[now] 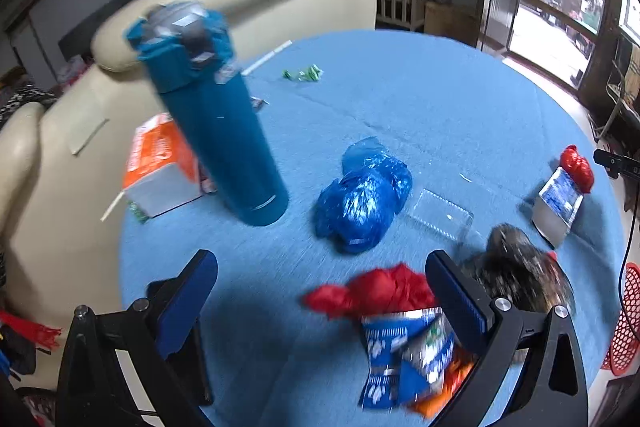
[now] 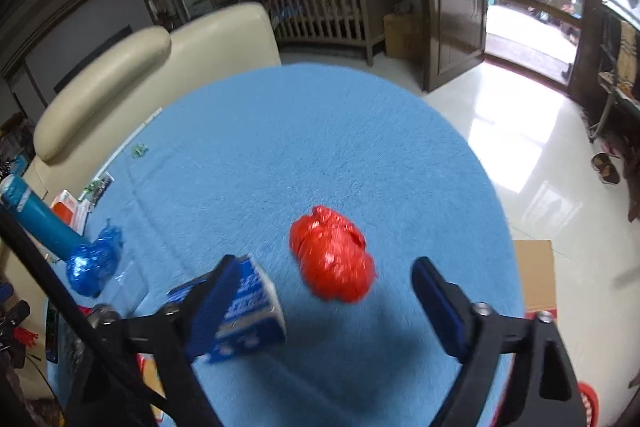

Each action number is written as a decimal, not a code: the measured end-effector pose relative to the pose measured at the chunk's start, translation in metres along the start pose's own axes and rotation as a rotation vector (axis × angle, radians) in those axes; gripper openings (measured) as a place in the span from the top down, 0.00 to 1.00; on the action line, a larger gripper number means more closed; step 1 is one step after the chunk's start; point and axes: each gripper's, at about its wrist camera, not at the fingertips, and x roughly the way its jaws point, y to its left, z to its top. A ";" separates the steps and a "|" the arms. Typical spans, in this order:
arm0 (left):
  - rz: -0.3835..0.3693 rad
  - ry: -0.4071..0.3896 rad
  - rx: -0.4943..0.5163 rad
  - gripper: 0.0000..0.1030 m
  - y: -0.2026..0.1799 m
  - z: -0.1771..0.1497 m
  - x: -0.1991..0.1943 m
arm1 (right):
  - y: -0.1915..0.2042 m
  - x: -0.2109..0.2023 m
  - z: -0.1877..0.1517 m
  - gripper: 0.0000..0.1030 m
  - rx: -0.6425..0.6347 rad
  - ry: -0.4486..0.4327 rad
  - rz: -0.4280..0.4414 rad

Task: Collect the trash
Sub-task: 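Grasp the red plastic bag with the right gripper while the left gripper grasps the blue plastic bag, then carry both bags to the red mesh basket and open both grippers, then grasp the black plastic bag with the left gripper while the right gripper grasps the blue carton, then drop the black bag and blue carton into the red basket with both grippers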

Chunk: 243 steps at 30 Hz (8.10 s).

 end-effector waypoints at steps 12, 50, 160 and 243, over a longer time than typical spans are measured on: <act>-0.042 0.092 0.025 0.40 -0.024 0.033 0.078 | -0.004 0.051 -0.002 0.54 -0.013 0.121 0.048; -0.419 -0.190 0.387 0.64 -0.243 -0.060 -0.170 | -0.117 -0.238 -0.176 0.56 0.163 -0.183 0.175; -0.521 -0.011 -0.121 0.87 -0.018 -0.061 -0.028 | 0.138 0.049 -0.022 0.31 0.154 0.309 -0.162; -0.580 -0.032 0.707 0.36 -0.363 -0.119 -0.149 | -0.218 -0.191 -0.269 0.32 0.606 -0.076 0.242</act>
